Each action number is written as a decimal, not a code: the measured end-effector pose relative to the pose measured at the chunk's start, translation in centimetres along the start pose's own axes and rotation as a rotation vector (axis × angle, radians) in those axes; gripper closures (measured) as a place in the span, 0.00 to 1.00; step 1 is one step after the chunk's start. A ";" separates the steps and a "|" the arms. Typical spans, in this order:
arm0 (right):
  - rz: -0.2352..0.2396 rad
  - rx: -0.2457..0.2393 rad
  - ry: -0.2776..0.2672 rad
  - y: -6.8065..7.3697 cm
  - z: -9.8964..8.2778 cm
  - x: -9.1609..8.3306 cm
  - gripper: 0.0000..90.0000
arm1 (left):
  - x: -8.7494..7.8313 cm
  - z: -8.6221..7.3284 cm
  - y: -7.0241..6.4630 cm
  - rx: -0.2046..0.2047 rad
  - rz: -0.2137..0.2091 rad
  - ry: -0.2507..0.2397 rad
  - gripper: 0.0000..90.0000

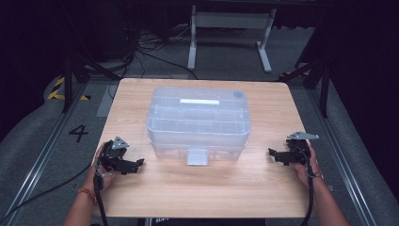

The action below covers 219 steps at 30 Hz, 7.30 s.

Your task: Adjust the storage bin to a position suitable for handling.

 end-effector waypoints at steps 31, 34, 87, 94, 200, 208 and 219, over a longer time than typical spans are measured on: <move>0.071 -0.040 -0.074 -0.6 0.9 -2.0 0.27 | -0.2 -0.2 0.0 0.017 -0.018 -0.006 0.00; 0.077 -0.042 -0.098 -0.3 1.6 -2.5 0.28 | -0.2 -0.2 0.0 0.016 -0.018 -0.006 0.00; 0.227 -0.273 -0.316 7.9 17.6 -6.4 0.34 | -0.3 -0.3 -0.1 0.009 -0.010 0.003 0.00; 0.266 -0.298 -0.296 9.8 18.8 -5.1 0.34 | -0.3 -0.3 -0.1 0.009 -0.013 0.003 0.00; 0.417 -0.386 -0.069 16.8 26.2 0.5 0.83 | -6.5 6.1 -3.3 0.061 -0.059 -0.311 0.58; 0.404 -0.373 -0.066 16.7 26.7 0.6 0.82 | -5.9 7.0 -4.1 0.084 -0.089 -0.309 0.64; 0.390 -0.376 -0.055 16.8 26.9 0.5 0.81 | -5.3 7.8 -4.7 0.102 -0.105 -0.310 0.83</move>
Point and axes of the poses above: each handheld gripper's, and its own axes: x roughly forward along the jaws, z roughly out of its top, y roughly to its left, the point moved 2 cm from there along x, roughly forward along the jaws, and after that the axes turned 7 degrees about -y, right-handed, at the moved point
